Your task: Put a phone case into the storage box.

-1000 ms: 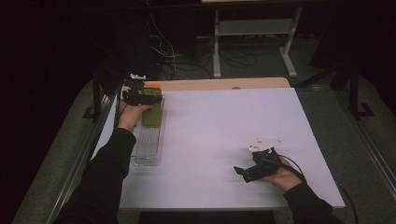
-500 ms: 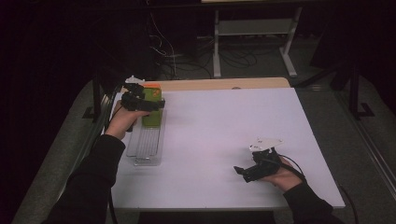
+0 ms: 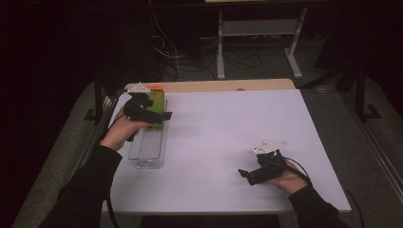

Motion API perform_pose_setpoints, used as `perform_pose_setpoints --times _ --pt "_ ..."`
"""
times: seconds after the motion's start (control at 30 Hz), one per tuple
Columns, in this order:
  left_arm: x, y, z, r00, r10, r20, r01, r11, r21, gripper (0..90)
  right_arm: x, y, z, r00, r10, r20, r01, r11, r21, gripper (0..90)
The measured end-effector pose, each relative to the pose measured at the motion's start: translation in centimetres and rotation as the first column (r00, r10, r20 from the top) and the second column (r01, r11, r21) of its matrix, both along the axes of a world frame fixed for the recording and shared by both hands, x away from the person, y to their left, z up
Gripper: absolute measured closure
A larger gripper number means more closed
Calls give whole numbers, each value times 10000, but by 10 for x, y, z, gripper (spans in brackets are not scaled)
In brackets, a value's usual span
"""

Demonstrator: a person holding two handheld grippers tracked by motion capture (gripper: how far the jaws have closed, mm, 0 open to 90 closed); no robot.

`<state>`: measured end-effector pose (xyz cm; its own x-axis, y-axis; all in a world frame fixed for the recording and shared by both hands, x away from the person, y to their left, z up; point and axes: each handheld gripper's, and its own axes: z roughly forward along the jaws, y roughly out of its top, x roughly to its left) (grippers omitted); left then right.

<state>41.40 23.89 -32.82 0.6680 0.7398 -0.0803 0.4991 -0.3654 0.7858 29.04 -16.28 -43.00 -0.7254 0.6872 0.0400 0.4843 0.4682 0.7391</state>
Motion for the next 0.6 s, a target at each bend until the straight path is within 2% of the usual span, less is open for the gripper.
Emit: perform_pose_setpoints --times 0.2,0.3,0.6 --pt "-9 -2 -3 9990 -442 17 442 9990 109 21 1 -1 0 10000 46 65 -45 10000 -27 0" --pt "-15 -5 -7 9987 -500 -51 499 9987 -121 22 0 -2 1 10000 51 24 -51 10000 -45 1" --pt "-35 -6 -17 9944 -1046 -167 1042 9943 -234 22 1 -2 0 10000 71 23 -71 10000 -50 1"
